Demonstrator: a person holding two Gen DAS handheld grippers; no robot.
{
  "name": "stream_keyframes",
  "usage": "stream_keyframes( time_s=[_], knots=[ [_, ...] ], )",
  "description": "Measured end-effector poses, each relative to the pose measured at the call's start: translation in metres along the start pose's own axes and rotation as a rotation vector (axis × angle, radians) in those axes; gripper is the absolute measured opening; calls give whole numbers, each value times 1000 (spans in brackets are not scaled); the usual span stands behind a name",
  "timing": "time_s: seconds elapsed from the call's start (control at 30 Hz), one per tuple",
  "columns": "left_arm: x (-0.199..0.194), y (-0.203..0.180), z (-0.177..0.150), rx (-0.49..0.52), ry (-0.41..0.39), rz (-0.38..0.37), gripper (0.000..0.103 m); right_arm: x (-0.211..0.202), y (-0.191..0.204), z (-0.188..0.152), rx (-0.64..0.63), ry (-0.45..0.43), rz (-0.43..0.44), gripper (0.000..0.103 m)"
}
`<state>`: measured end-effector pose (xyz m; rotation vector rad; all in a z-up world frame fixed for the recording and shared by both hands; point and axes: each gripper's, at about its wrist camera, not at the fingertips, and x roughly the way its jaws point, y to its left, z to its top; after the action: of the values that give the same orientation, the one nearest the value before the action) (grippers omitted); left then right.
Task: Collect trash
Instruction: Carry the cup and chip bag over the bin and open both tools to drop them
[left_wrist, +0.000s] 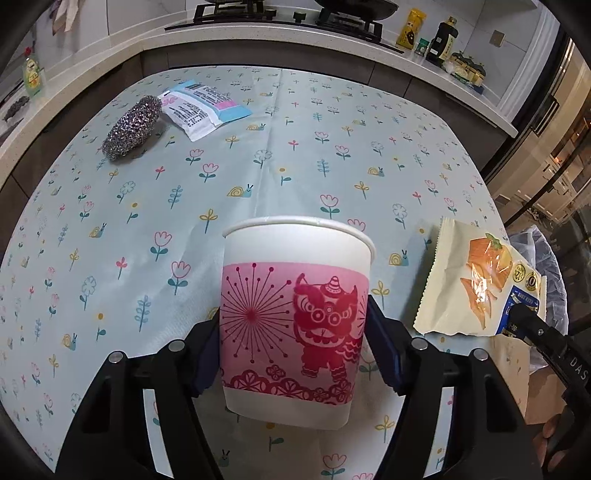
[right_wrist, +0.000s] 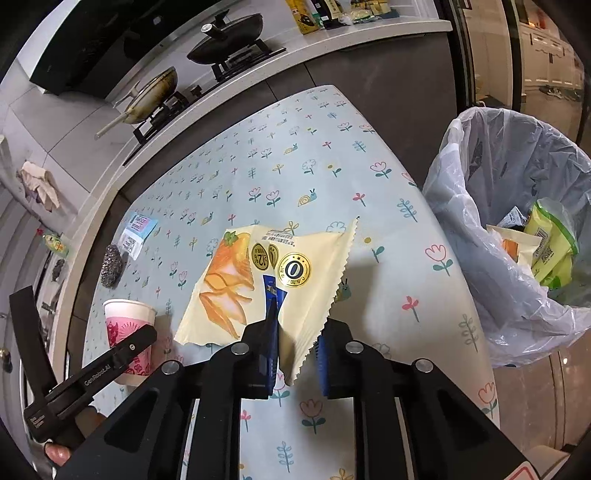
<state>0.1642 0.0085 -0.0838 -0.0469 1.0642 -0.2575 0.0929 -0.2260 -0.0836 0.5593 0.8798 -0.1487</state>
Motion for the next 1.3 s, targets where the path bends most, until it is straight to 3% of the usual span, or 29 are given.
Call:
stream_keyframes(
  time_s=[0.27,0.67,1.03,1.3],
  knots=[
    [-30,-35,1,51,-49,-52,65,-35,-8,9,9,-82,10,14],
    [-55,-131,6,188,-95,-148,65,-92,-74,21,128,-202,-37,14],
    [-50,-246,-6,367,-83,-245,65,-140,-170,25,270,-305,-187,14],
    [-36,-317,-16,477,-55,-326,65,-153,-216,29,338,-339,-275,14]
  ],
)
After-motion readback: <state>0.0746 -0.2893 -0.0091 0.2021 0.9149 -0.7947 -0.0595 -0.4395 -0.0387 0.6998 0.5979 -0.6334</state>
